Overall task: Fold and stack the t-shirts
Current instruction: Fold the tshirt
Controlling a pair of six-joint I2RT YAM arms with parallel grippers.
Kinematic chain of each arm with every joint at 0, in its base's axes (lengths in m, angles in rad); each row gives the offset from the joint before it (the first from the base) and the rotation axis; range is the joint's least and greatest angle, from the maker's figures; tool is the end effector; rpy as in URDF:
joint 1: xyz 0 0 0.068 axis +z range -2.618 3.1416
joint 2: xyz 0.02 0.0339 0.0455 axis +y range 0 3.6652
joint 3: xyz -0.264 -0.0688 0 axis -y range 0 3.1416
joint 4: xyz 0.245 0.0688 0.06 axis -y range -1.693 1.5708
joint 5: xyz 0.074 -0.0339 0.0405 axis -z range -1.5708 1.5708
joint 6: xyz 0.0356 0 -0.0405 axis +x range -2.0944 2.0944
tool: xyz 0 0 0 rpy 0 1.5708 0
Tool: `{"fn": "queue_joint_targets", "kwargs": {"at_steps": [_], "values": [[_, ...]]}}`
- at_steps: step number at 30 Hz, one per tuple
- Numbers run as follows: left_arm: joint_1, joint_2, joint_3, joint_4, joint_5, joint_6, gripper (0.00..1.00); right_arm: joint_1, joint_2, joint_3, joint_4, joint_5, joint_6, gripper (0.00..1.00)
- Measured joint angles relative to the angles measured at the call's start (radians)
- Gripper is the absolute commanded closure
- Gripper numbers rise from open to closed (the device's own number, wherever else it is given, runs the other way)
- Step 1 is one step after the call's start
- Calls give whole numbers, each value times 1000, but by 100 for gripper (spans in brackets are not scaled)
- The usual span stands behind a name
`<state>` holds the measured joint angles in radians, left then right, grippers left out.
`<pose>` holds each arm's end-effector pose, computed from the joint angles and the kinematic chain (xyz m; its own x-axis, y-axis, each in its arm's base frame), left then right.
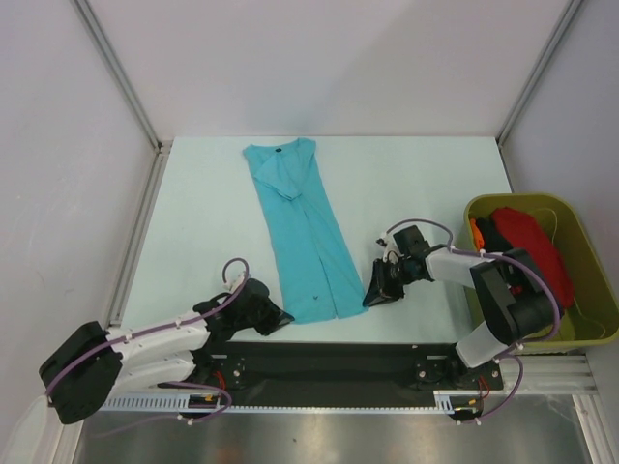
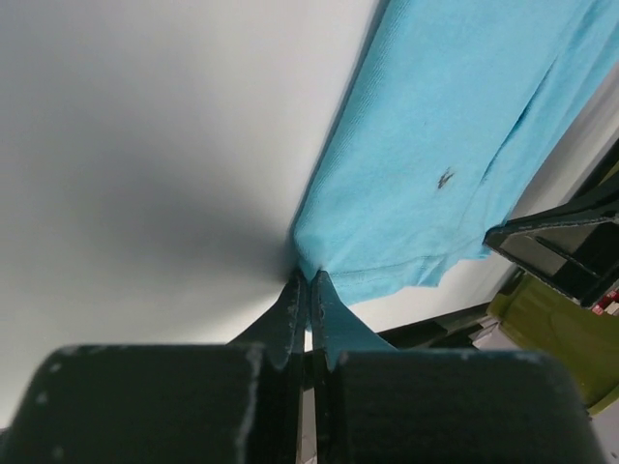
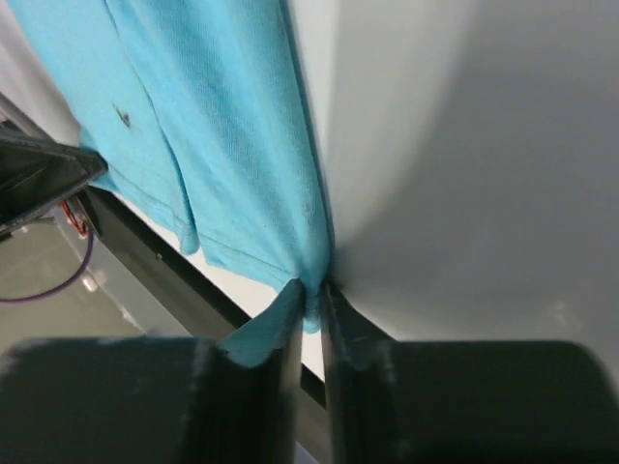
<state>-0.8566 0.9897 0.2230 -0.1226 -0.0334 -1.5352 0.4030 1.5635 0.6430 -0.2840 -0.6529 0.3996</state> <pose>0.1071 -0.1218 0.1223 -0.7591 -0.6492 -0.0483 -0.4820 0.6103 -0.6286 0.2222 0.1182 0.1233 -0.9903 -0.0862 -0.1093 -0.1372 0.7370 0.6618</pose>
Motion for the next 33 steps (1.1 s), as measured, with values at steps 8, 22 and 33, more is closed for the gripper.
{"fn": "queue_joint_targets", "kwargs": {"at_steps": [8, 22, 33], "values": [[-11, -83, 0, -108, -16, 17, 100, 83, -73, -112, 153, 18, 97, 100], [-43, -283, 68, -456, -88, 68, 100, 228, -313, -151, 25, 145, 252, 100], [473, 149, 450, -333, 14, 407, 100, 61, 293, 639, -159, 86, 64, 100]]}}
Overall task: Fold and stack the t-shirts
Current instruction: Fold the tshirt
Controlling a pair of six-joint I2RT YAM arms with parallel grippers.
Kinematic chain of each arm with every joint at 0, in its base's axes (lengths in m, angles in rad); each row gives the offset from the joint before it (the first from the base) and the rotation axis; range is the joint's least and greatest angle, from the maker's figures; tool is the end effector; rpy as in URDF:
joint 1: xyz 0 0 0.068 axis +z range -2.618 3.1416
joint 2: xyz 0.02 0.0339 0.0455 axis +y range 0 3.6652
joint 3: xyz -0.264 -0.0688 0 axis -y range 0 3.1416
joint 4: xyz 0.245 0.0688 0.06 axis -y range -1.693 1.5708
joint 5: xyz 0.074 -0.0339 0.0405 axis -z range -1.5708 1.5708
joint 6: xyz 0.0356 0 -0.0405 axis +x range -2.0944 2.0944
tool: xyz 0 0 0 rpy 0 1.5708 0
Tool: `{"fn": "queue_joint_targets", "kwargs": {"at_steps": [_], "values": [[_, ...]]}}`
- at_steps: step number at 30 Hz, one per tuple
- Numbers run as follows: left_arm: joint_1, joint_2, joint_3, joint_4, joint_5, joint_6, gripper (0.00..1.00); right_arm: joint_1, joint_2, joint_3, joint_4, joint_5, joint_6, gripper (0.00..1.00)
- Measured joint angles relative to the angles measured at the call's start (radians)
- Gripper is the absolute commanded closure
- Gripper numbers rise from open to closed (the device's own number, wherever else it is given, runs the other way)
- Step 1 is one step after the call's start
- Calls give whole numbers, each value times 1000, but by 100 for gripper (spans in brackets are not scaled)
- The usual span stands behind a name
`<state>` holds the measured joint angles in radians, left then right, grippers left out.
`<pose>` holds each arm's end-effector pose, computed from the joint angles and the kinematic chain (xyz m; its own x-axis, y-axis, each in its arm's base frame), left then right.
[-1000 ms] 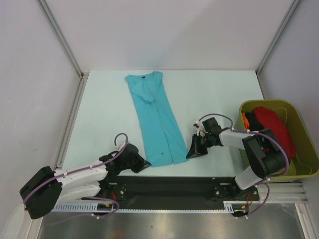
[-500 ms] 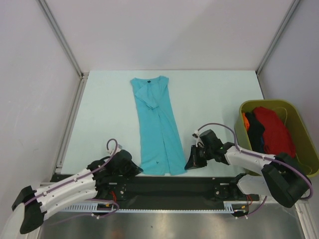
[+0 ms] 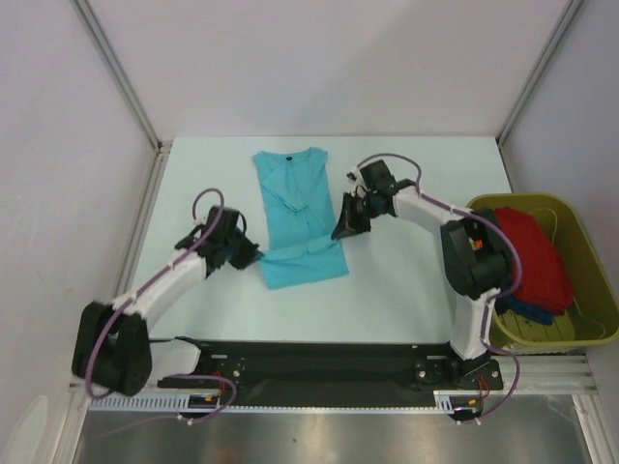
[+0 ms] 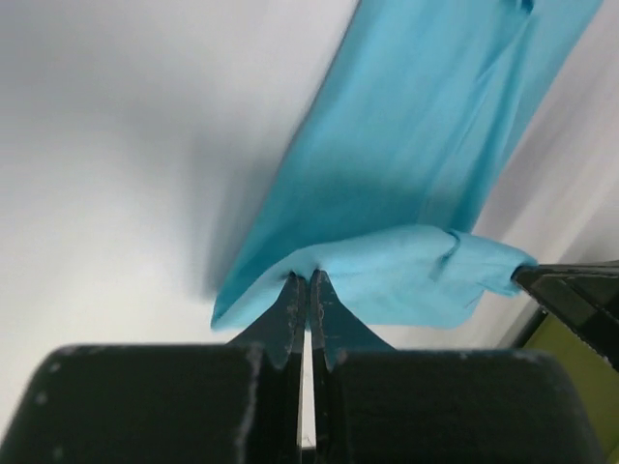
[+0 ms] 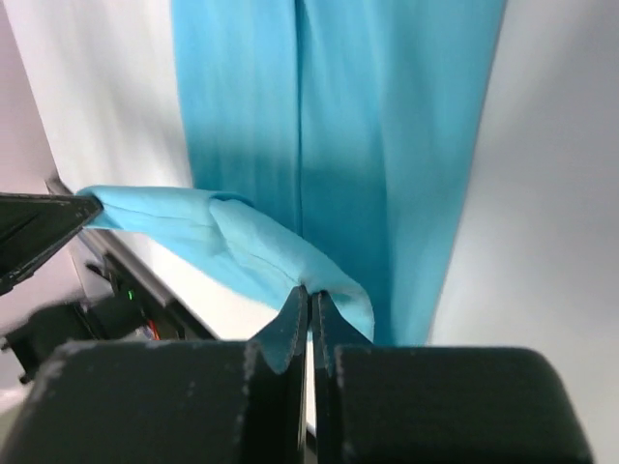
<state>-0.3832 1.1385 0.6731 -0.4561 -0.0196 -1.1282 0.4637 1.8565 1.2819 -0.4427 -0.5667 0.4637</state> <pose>0.2057 -0.0822 0.2096 -0.6443 -0.7144 -0.2731 -0.5122 0.6682 -0.5397 0.3379 0.1903 0.1955 -0.9622 -0.0593 -0.2659 -0.2229 0.7322 0.6436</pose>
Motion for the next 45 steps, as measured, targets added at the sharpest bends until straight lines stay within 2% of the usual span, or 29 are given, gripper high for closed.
{"fn": "queue_joint_targets", "kwargs": {"at_steps": [3, 8, 13, 24, 36, 38, 41, 42, 43, 45], "values": [[96, 214, 151, 38, 55, 79, 100, -34, 174, 242, -66, -10, -45, 100], [143, 492, 396, 97, 145, 192, 100, -74, 362, 495, -145, -14, -84, 100], [156, 572, 469, 110, 187, 241, 100, -113, 421, 555, -186, -50, -98, 100], [203, 669, 503, 116, 227, 282, 100, -138, 455, 596, -184, -114, -101, 100], [225, 773, 600, 90, 245, 300, 100, -156, 554, 658, -166, -161, -94, 94], [226, 795, 619, 84, 245, 303, 96, -163, 563, 671, -166, -167, -89, 88], [233, 827, 656, 63, 249, 319, 71, -175, 591, 716, -162, -185, -68, 80], [237, 839, 675, 48, 251, 328, 56, -179, 606, 739, -159, -195, -55, 75], [243, 851, 696, 32, 248, 335, 48, -185, 623, 770, -156, -208, -43, 66], [256, 870, 750, -10, 227, 346, 44, -196, 660, 834, -135, -215, -18, 63]]}}
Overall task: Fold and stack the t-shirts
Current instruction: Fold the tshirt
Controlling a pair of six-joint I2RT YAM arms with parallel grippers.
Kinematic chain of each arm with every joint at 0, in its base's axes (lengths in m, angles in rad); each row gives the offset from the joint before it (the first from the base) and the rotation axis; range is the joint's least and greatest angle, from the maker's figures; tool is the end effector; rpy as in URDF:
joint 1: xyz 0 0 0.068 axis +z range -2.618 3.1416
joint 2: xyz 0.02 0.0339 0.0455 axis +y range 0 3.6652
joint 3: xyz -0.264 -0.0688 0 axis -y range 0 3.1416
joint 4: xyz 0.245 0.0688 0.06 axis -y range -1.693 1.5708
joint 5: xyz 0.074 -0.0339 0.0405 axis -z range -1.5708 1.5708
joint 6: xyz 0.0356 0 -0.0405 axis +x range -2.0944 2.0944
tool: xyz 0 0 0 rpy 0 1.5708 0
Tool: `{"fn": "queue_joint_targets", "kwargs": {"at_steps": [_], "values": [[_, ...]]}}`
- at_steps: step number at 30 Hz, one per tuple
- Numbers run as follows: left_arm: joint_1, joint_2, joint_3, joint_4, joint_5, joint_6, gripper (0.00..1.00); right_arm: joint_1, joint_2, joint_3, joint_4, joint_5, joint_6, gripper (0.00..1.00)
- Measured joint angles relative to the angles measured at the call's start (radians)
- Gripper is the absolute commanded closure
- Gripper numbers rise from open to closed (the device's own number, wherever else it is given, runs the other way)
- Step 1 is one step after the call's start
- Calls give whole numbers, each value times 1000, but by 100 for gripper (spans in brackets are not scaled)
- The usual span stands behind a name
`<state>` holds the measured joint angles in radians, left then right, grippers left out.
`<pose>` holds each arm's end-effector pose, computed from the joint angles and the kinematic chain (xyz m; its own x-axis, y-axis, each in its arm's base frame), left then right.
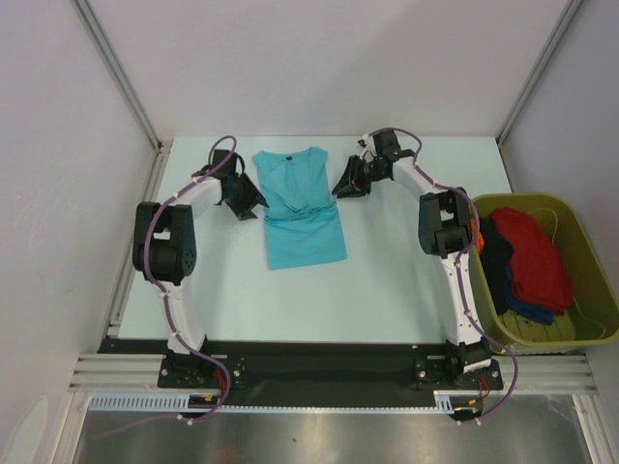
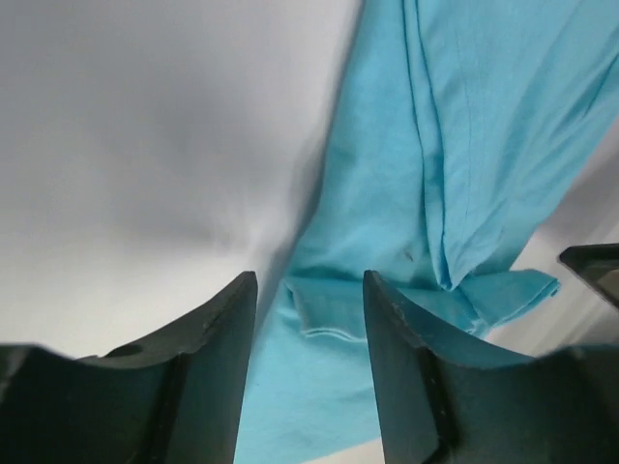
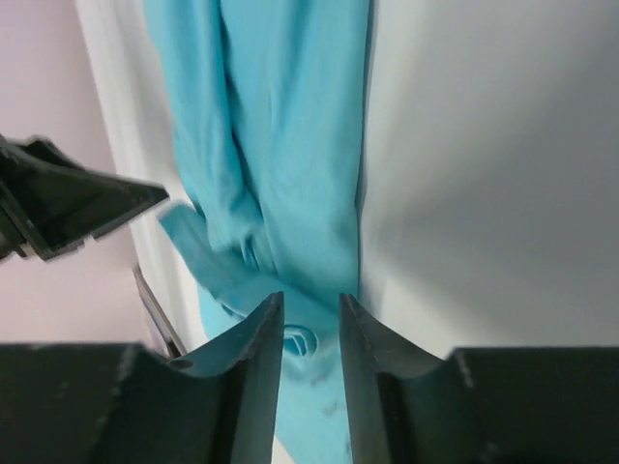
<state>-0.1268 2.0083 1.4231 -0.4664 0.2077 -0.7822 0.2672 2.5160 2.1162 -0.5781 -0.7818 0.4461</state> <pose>0.4189 -0.0608 0.1728 -0.7697 -0.5972 -0.2258 -0.4473 0.7568 -0.4767 0.5128 0.1664 0.1457 -0.9663 0.0529 -0.2520 -0.1665 0.6182 0.7682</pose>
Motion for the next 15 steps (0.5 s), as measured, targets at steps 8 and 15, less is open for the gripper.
{"fn": "queue_joint_targets", "kwargs": {"at_steps": [8, 15], "values": [[50, -132, 50, -104, -100, 130, 42, -87, 15, 90, -5, 35, 34, 51], [-45, -402, -215, 99, 69, 174, 39, -10, -249, -246, 38, 143, -35, 52]]}}
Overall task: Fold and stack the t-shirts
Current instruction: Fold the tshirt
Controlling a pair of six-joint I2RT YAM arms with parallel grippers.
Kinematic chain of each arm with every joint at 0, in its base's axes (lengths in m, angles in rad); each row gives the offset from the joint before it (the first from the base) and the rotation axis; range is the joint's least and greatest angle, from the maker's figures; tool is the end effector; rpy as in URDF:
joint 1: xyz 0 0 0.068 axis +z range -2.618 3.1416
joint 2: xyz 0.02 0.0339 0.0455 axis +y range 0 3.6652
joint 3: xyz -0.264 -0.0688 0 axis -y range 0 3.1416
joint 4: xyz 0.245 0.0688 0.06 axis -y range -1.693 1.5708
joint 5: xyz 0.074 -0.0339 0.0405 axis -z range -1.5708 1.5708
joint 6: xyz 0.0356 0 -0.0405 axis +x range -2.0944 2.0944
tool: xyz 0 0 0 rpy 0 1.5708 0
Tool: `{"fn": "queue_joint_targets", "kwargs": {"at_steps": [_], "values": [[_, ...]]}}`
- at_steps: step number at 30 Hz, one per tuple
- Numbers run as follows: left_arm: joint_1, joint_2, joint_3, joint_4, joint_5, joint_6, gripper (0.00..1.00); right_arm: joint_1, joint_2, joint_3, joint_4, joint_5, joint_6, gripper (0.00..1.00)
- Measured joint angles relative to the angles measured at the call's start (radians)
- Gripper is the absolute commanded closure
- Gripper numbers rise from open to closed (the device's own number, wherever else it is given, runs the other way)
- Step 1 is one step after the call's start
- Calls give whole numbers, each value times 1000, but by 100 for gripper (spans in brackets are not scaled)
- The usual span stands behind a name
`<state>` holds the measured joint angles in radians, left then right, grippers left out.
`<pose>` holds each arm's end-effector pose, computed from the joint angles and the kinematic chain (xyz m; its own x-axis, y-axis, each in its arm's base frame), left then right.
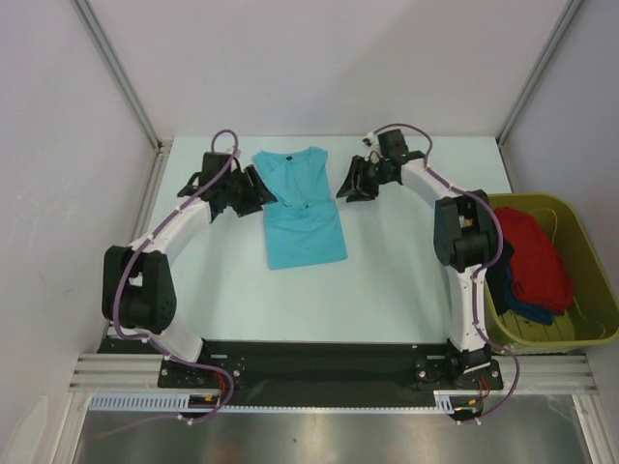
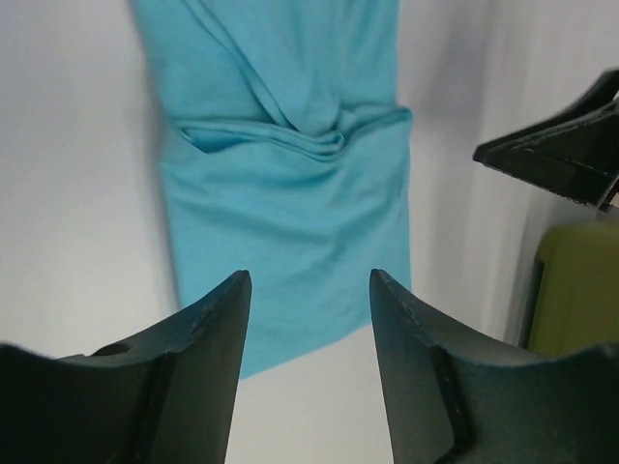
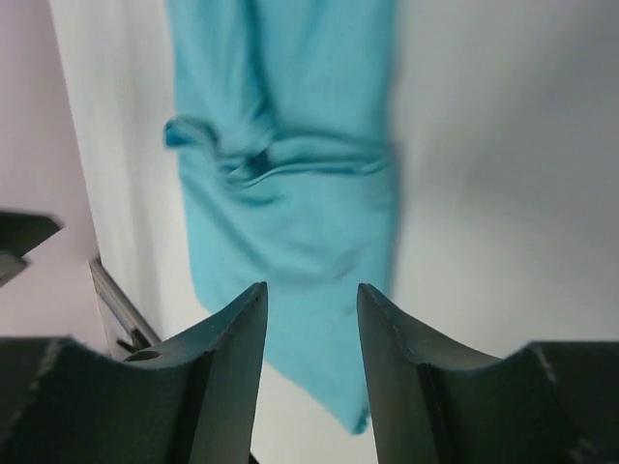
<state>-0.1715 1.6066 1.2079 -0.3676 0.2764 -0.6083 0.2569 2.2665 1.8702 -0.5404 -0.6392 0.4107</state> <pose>0.3496 -0.0704 0.2624 -0.7653 -0.4254 -0.4831 -0.0968 0.8180 -0.5670 0.4774 0.1474 0.1943 -0.9323 0.0864 -0.3513 -0.1893 0.7111 0.6772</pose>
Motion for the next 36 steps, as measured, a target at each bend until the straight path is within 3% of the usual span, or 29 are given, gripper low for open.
{"fn": "queue_joint_targets", "kwargs": {"at_steps": [4, 7, 10, 12, 28, 31, 34, 36], "values": [[-48, 74, -29, 64, 51, 32, 34, 117, -63, -76, 77, -1, -21, 50], [-44, 176, 21, 29, 46, 91, 42, 148, -21, -23, 59, -5, -56, 52], [-36, 257, 86, 9, 45, 142, 43, 132, 61, 81, 32, -1, -89, 55], [-32, 285, 109, 7, 45, 158, 36, 117, 102, 121, 24, 2, -97, 54], [-2, 399, 163, -10, 40, 173, 32, 68, 152, 124, -31, 16, -142, 55], [8, 416, 173, -20, 42, 173, 35, 68, 176, 127, -31, 10, -142, 57], [11, 426, 195, -25, 36, 173, 45, 68, 196, 156, -31, -4, -143, 64], [13, 441, 218, -31, 34, 172, 60, 68, 214, 180, -23, -4, -142, 78]]}}
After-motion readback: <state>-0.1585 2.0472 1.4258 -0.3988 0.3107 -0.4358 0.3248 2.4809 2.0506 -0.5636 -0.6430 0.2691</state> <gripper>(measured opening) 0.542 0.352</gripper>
